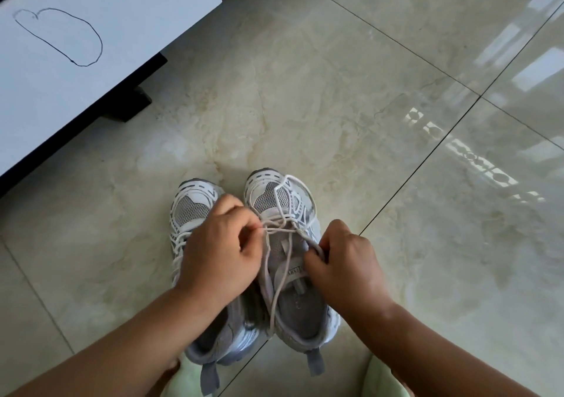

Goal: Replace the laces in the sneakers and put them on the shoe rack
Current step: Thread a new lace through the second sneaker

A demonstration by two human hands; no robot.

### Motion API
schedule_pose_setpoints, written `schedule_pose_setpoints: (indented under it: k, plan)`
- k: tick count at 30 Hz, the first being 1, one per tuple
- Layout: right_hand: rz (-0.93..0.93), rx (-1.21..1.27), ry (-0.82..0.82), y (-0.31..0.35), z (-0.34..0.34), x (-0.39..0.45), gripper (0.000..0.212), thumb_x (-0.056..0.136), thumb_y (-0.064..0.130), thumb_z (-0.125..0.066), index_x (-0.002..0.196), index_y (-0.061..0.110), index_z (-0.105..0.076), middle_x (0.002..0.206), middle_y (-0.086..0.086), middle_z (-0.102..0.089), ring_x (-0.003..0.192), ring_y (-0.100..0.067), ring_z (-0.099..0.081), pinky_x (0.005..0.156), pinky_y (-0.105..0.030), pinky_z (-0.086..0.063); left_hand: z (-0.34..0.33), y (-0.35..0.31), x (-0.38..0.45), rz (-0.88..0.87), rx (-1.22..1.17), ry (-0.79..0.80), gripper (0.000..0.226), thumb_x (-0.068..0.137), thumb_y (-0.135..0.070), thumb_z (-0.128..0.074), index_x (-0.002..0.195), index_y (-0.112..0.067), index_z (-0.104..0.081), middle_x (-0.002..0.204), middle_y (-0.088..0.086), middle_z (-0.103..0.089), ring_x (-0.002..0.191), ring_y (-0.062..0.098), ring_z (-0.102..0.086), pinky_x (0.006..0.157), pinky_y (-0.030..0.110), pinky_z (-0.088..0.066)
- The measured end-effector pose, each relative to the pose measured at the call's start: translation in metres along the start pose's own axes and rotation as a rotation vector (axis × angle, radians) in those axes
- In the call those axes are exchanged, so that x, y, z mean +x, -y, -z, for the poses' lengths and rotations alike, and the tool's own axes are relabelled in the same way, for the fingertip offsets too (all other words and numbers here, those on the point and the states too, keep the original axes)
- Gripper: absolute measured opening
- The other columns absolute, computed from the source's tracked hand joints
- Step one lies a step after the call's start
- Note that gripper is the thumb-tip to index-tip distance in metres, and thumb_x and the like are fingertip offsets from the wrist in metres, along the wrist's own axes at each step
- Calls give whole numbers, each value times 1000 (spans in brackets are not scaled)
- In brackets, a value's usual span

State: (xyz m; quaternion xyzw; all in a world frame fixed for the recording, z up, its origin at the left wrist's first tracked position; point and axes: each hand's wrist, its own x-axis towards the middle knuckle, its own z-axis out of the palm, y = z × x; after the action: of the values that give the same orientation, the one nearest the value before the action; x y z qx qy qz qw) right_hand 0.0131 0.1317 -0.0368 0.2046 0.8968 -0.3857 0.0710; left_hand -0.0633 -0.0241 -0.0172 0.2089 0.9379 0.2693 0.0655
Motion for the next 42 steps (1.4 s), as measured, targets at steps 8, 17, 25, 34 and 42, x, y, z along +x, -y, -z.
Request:
schedule_pose_setpoints:
  k: [8, 17, 25, 34, 42]
  plan:
    - [-47, 3, -9, -4, 4, -4, 20, 80, 21, -56, 71, 12, -40, 59, -4, -49, 61, -31, -49, 51, -33, -32, 42, 47, -5, 463, 158, 47, 22, 75, -13, -69, 62, -28, -60, 81, 0, -54, 73, 29, -57, 68, 37, -48]
    - [-48, -19, -38, 6, 5, 0, 24, 77, 40, -58, 76, 21, -44, 66, 2, -55, 69, -27, -54, 57, -30, -34, 3, -15, 16, -199, 141, 103, 24, 71, -33, -59, 89, -22, -72, 86, -1, -55, 78, 18, -53, 76, 33, -39]
    - [-29, -14, -56, 4, 1, 9, 23, 78, 33, -60, 68, 18, -46, 63, -3, -57, 64, -29, -54, 56, -33, -39, -25, -26, 27, -197, 310, 184, 21, 52, -29, -86, 61, -22, -68, 69, -6, -58, 72, 24, -57, 69, 33, -21]
    - [-79, 29, -80, 2, 6, 8, 23, 82, 24, -57, 69, 10, -45, 59, -2, -50, 59, -24, -49, 50, -31, -33, 9, 12, 18, -12, 354, -50, 12, 73, -29, -66, 63, -25, -61, 77, -5, -59, 79, 26, -57, 68, 30, -16]
    - [-116, 39, -79, 2, 8, 6, 20, 80, 20, -56, 66, 13, -44, 58, -2, -51, 57, -22, -48, 50, -32, -36, 44, 75, 10, 309, 468, -81, 13, 77, -22, -74, 67, -20, -66, 83, 9, -61, 89, 37, -54, 76, 42, -29]
